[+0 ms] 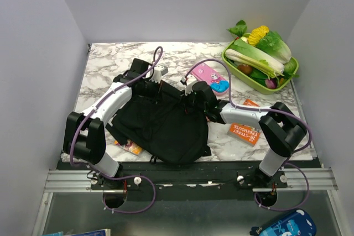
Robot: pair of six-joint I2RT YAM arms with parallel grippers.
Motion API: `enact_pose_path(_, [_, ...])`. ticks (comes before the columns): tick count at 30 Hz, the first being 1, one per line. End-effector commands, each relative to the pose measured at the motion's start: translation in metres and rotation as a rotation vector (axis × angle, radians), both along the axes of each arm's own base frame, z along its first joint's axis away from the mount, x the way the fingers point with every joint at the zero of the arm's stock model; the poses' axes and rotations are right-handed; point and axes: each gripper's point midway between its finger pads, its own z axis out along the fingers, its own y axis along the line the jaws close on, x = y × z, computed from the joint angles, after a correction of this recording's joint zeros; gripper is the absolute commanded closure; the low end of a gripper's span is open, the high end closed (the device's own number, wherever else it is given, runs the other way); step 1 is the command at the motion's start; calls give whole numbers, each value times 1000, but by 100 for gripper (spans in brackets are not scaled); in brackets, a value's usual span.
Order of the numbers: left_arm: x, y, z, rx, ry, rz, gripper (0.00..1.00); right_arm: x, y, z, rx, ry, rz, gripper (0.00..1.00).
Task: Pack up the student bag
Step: Unzip the student bag at the center of the board.
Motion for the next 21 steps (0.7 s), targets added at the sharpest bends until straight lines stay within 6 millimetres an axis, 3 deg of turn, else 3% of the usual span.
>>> enact_pose_path(1, [-23,30,-4,76,29,-4,100,15,-13,-17,-61,6,-122,99])
enact_pose_path(8, [-46,57,-6,158,41,-21,100,28,-34,-32,-124,1,-256,99])
enact_pose_path(21, [-106,120,-18,419,111,-168,100,43,-41,-20,-142,-26,-354,99])
